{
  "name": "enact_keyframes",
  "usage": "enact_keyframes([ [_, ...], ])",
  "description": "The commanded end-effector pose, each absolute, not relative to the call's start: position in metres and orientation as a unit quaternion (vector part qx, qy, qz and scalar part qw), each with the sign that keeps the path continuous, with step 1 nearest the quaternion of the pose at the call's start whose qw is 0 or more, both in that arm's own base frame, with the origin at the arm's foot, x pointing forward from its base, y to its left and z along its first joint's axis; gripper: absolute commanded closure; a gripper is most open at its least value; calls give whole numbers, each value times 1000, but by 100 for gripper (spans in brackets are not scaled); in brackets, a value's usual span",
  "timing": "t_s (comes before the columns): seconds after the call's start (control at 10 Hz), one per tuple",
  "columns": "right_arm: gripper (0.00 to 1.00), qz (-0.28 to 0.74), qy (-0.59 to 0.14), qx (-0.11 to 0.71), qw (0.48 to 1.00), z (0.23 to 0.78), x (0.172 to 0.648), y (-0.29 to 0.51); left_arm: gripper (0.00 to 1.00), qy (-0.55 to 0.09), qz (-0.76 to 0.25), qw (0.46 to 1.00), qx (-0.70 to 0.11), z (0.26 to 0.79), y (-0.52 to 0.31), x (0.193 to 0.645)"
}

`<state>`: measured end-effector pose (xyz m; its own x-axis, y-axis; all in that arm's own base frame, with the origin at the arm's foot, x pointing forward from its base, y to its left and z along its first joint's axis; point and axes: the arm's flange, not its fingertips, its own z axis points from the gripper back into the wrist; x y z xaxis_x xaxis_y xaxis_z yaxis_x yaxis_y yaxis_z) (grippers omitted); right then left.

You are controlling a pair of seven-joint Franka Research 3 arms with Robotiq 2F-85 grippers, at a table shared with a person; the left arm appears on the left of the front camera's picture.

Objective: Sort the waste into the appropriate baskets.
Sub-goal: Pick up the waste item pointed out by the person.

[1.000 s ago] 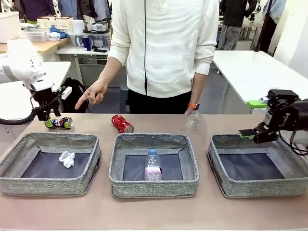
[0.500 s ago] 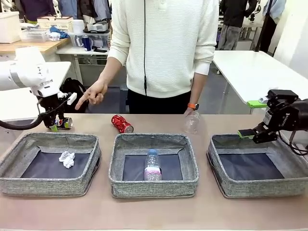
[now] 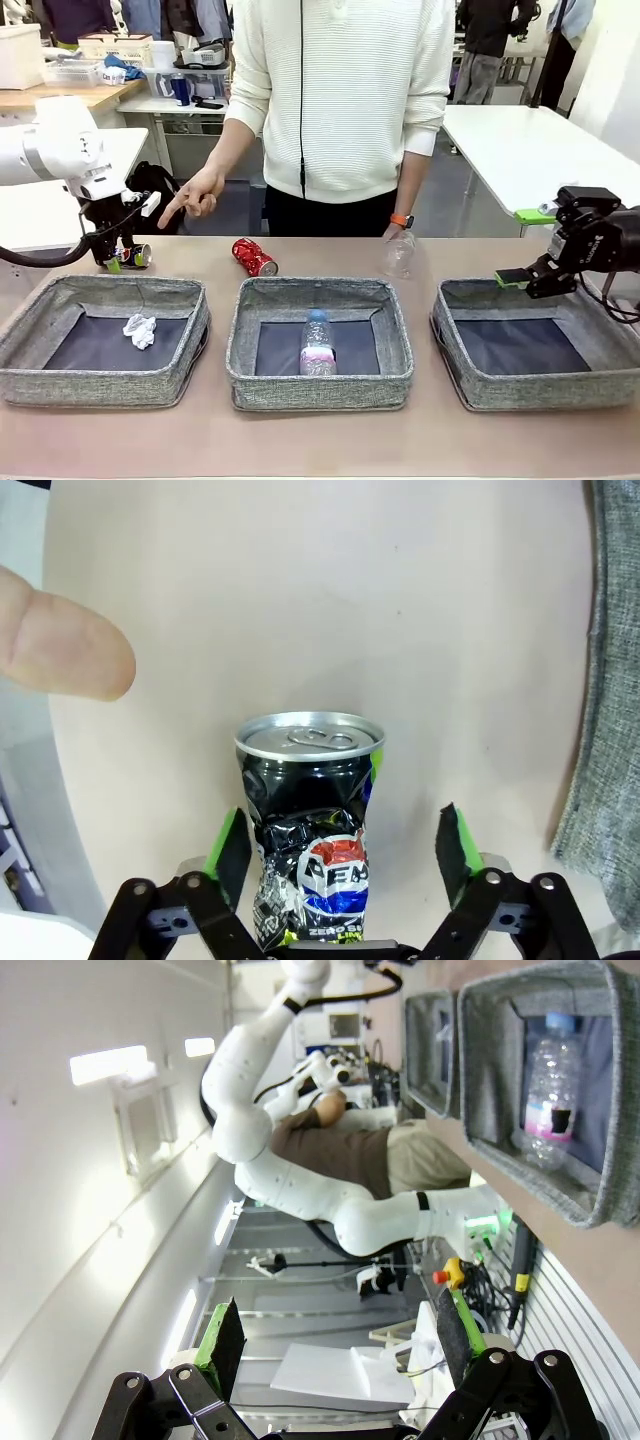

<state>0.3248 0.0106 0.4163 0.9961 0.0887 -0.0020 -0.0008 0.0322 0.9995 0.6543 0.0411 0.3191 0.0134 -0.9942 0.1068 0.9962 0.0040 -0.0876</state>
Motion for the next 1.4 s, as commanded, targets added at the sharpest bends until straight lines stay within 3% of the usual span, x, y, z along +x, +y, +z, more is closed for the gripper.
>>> enact_keyframes([
  [0.0, 0, 40, 19, 702, 711, 417, 327, 13, 58, 10, -698, 714, -63, 324, 42, 659],
  [0.1, 0, 40, 19, 702, 711, 417, 327, 13, 98, 8, -697, 715, -61, 325, 42, 658],
  [0.4, 0, 40, 19, 702, 711, 417, 327, 13, 100, 3, -694, 718, -59, 328, 43, 657],
  [0.5, 0, 40, 19, 702, 711, 417, 327, 13, 95, 4, -693, 718, -61, 329, 43, 655],
  [0.6, 0, 40, 19, 702, 711, 417, 327, 13, 100, -2, -693, 719, -63, 333, 42, 652],
  [0.9, 0, 40, 19, 702, 711, 417, 327, 13, 100, -22, -682, 728, -62, 352, 47, 645],
  [1.1, 0, 40, 19, 702, 711, 417, 327, 13, 100, -53, -619, 777, -102, 410, 54, 628],
  [1.2, 0, 40, 19, 702, 711, 417, 327, 13, 100, -18, -587, 790, -177, 456, 56, 606],
  [1.3, 0, 40, 19, 702, 711, 417, 327, 13, 100, -29, -569, 804, -170, 491, 55, 581],
])
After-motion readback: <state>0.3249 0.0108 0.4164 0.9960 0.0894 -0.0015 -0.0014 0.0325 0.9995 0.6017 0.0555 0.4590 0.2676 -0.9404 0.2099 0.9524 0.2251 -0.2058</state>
